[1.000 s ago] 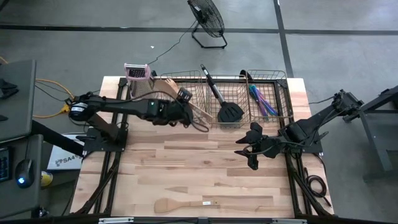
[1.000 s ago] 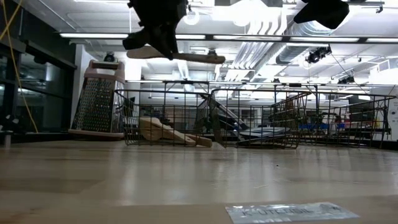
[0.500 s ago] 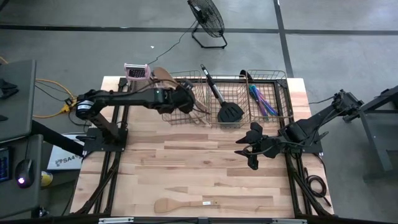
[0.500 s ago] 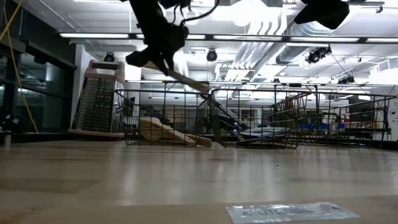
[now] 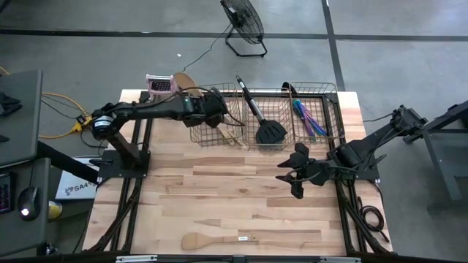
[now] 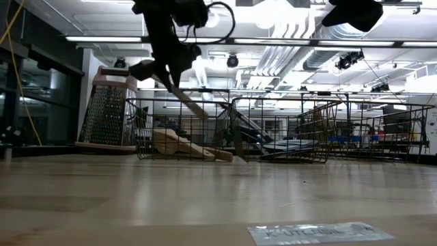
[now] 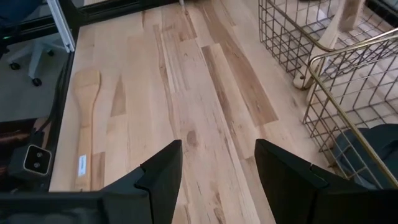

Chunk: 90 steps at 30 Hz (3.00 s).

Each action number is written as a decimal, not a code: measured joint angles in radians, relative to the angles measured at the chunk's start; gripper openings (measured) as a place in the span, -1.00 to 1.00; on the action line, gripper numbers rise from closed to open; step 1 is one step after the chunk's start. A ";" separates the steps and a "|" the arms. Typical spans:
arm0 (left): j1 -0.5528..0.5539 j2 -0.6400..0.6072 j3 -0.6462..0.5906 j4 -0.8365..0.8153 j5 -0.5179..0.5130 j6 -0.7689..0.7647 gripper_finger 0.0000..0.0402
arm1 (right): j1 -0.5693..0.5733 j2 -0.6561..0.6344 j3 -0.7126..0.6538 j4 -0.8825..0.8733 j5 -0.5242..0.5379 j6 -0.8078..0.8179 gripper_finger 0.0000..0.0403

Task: Pick & Place Kitchen Items
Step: Put the wooden serving spoon into the left mesh basket, then put the wooden turner spatula into the left mesh basket

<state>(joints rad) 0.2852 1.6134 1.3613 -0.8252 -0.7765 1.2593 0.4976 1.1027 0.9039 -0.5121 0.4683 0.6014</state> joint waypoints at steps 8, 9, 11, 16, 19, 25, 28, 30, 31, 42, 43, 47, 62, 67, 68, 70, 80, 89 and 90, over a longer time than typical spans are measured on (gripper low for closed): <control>0.003 0.099 0.000 -0.016 0.005 0.076 -0.65 | 0.000 0.000 -0.045 0.045 0.003 0.004 -0.03; 0.003 0.111 0.000 -0.012 0.006 0.076 -0.65 | 0.000 0.000 -0.059 0.056 0.003 0.005 -0.03; 0.003 0.129 0.000 -0.015 0.011 0.077 -0.65 | 0.000 0.000 -0.087 0.080 0.002 0.006 -0.03; 0.003 0.139 0.000 0.004 0.081 0.090 -0.65 | 0.000 0.000 -0.106 0.124 0.001 0.007 -0.03; 0.003 0.139 0.000 0.016 0.122 0.076 -0.65 | 0.000 0.000 -0.106 0.138 0.001 0.000 -0.03; 0.003 0.139 0.000 0.002 0.252 0.035 -0.65 | 0.000 0.000 -0.106 0.136 0.001 -0.002 -0.03; 0.003 0.139 0.000 0.020 0.268 0.045 -0.65 | 0.000 0.000 -0.106 0.136 0.001 0.000 -0.03; 0.003 0.139 0.000 0.027 0.269 0.045 -0.65 | 0.000 0.000 -0.106 0.136 0.001 0.001 -0.03; 0.003 0.139 0.000 0.023 0.269 0.045 -0.65 | 0.000 0.000 -0.106 0.136 0.001 0.002 -0.03; 0.003 0.139 0.000 0.026 0.304 0.053 -0.65 | 0.000 0.000 -0.106 0.136 0.001 0.004 -0.03; 0.004 0.139 0.000 0.028 0.304 0.053 -0.65 | 0.000 0.000 -0.106 0.136 0.001 0.004 -0.03; 0.017 0.139 0.000 0.049 0.313 0.053 -0.58 | 0.000 0.000 -0.106 0.136 0.001 0.004 -0.03; 0.042 0.139 0.000 0.070 0.315 0.045 -0.21 | 0.000 0.000 -0.106 0.135 0.001 0.000 -0.03; 0.030 0.135 0.000 0.063 0.220 0.009 -0.20 | 0.000 0.000 -0.106 0.135 0.001 0.001 -0.03; 0.025 0.132 0.000 0.055 0.211 -0.002 -0.20 | 0.000 0.000 -0.106 0.135 0.001 0.001 -0.03; 0.012 0.122 0.000 0.059 0.202 -0.021 -0.20 | 0.000 0.000 -0.106 0.135 0.001 0.002 -0.03; -0.011 0.001 0.000 0.000 0.191 -0.182 -0.20 | 0.000 0.000 -0.106 0.135 0.000 0.008 -0.03; -0.058 -0.152 0.000 -0.199 0.388 -0.579 -0.20 | 0.000 0.000 -0.106 0.135 0.000 0.006 -0.03; -0.073 -0.163 0.000 -0.216 0.409 -0.618 -0.20 | 0.000 0.000 -0.106 0.135 0.000 0.006 -0.03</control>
<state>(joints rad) 0.2118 1.4503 1.3609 -1.0413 -0.3676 0.6415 0.4976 1.1027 0.7982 -0.3775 0.4686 0.6079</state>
